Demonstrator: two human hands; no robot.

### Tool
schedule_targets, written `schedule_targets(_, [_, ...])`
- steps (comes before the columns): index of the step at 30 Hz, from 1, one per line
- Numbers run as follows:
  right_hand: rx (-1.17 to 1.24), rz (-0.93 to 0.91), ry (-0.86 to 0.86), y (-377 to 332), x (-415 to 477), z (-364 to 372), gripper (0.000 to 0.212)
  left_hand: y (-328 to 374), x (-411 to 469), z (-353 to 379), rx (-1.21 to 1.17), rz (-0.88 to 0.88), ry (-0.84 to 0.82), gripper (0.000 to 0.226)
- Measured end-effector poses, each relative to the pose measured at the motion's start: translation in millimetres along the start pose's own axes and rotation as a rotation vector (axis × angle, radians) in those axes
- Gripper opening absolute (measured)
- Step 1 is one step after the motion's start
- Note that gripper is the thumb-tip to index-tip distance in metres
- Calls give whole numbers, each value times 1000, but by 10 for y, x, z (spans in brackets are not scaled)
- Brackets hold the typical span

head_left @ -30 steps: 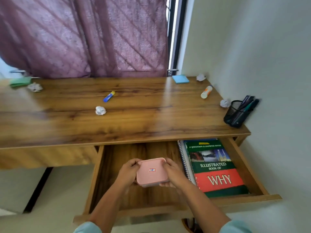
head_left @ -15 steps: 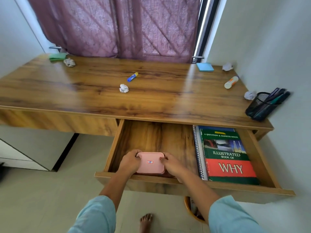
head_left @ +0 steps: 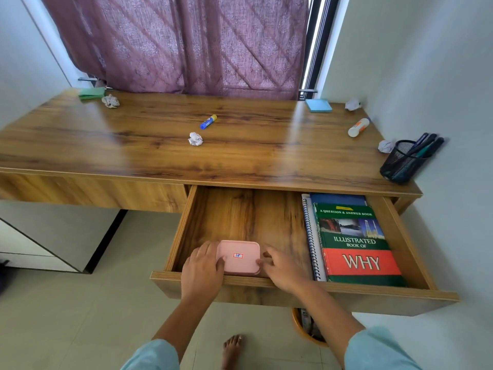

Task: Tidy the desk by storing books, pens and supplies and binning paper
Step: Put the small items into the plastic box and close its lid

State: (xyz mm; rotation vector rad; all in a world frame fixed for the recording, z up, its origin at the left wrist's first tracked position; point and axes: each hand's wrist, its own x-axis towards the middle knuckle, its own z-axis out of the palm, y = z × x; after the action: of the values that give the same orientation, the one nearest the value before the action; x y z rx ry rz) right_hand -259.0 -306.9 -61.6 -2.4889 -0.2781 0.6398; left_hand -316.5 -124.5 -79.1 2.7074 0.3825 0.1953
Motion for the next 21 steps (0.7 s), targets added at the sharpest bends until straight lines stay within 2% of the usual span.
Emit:
schedule_targets(3, [-205, -136, 232, 206, -350, 48, 60, -183, -344, 69, 87, 80, 74, 51])
schedule_targets(6, [-363, -183, 392, 488, -699, 155, 63, -379, -634, 117, 157, 172, 50, 56])
schedule_targets(14, [-521, -186, 452, 749, -910, 227, 60, -413, -720, 131, 217, 170, -11, 62])
schedule_targets(21, [-550, -119, 378, 699, -808, 128, 60, -376, -556, 122, 226, 184, -8, 61])
